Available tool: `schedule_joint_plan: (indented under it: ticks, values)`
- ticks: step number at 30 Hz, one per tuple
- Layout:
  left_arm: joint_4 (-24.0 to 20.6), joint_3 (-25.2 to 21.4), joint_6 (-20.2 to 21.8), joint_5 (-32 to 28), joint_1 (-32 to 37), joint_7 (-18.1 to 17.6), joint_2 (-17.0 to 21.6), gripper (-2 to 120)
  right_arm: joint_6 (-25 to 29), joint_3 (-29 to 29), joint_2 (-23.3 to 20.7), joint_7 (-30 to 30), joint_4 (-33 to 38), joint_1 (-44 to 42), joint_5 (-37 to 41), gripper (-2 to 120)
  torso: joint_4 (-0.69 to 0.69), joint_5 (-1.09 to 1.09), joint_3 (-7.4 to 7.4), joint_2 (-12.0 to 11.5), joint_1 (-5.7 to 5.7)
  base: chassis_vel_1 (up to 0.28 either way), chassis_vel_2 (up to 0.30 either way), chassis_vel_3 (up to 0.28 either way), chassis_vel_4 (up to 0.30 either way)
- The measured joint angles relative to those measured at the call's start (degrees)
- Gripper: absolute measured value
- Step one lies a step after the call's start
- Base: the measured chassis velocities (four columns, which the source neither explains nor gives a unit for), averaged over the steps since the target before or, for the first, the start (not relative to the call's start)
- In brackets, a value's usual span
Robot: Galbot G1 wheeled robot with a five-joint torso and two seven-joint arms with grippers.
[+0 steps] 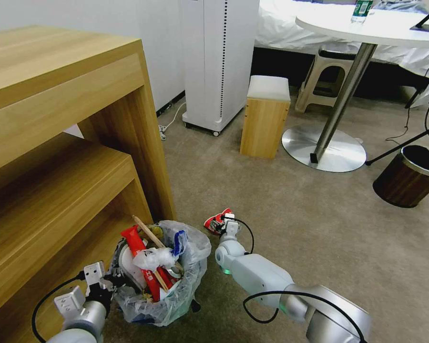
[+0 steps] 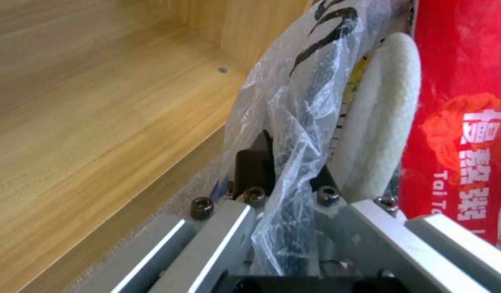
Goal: Pick up the trash bin and place the garbage on the floor into it.
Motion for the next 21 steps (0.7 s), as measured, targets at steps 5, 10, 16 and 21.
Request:
schedule_joint_plan:
  ticks: [5, 10, 16, 21]
  values:
    - [-0.7, 0.1, -0.2, 0.1, 0.6, 0.1, -0.1, 1, 0.4, 0.6, 0.1, -1.4, -2.1, -0.4, -1.2, 72, 0.0, 0.0, 0.0, 0.0, 0.0, 0.0, 0.0, 0.0, 0.0]
    - [-1.2, -0.2, -0.4, 0.0, 0.8, 0.1, 0.1, 1, 0.6, 0.5, 0.3, -1.9, -2.7, -0.6, -2.1, 57, 0.01, 0.01, 0.0, 0.0, 0.0, 0.0, 0.0, 0.0, 0.0]
    - [-1.5, 0.0, -0.7, 0.1, 1.1, 0.4, -0.2, 1, 1.4, 0.0, 0.4, -3.1, -3.4, -1.2, -3.7, 34, 0.01, 0.01, 0.0, 0.0, 0.0, 0.0, 0.0, 0.0, 0.0]
    - [-1.3, 0.2, -0.9, 0.1, 1.0, 0.6, -0.3, 1, 1.6, -0.5, -0.1, -3.4, -3.3, -1.6, -4.2, 18, 0.01, 0.01, 0.0, 0.0, 0.0, 0.0, 0.0, 0.0, 0.0]
